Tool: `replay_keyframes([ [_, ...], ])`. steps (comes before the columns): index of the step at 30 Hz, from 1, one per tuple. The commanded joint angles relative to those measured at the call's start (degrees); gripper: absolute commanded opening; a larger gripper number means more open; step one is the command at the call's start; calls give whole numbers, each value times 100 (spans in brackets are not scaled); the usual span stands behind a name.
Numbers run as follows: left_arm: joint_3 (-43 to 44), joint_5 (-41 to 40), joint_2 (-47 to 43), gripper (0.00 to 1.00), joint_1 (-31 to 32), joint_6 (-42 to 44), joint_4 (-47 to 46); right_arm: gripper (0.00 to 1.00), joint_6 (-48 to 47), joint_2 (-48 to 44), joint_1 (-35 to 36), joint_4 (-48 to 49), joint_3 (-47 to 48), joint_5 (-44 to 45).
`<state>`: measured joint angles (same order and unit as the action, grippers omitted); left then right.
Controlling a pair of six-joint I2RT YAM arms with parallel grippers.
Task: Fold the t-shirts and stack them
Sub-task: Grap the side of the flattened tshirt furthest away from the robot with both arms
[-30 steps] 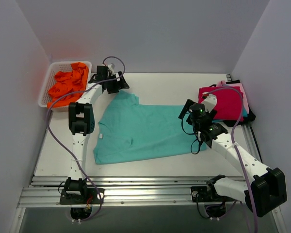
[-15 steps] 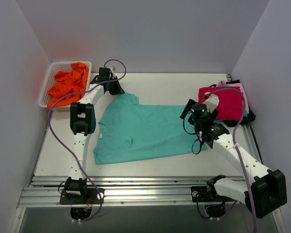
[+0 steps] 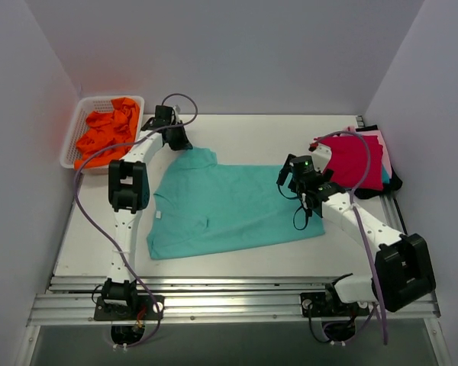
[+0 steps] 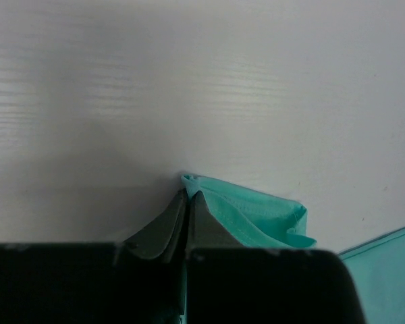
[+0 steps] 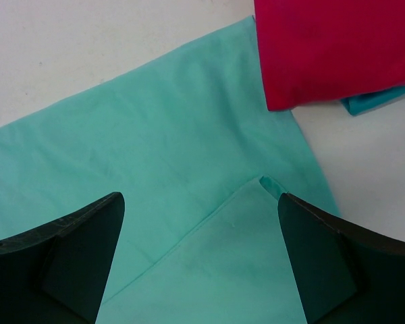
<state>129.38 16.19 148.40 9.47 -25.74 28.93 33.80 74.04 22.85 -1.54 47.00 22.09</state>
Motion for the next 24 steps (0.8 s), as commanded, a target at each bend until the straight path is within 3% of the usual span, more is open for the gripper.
replay_keyframes([
  [1, -290, -554, -320, 2, -130, 288, 649, 93, 65, 391, -35, 93, 616, -82],
  [14, -1090, -731, -786, 2, -490, 412, 430, 92, -67, 3413, -448, 180, 2909, 182],
  [24, -1090, -608, -733, 2, -517, 464, 386, 92, -400, 4373, -852, 5, 3754, 358],
])
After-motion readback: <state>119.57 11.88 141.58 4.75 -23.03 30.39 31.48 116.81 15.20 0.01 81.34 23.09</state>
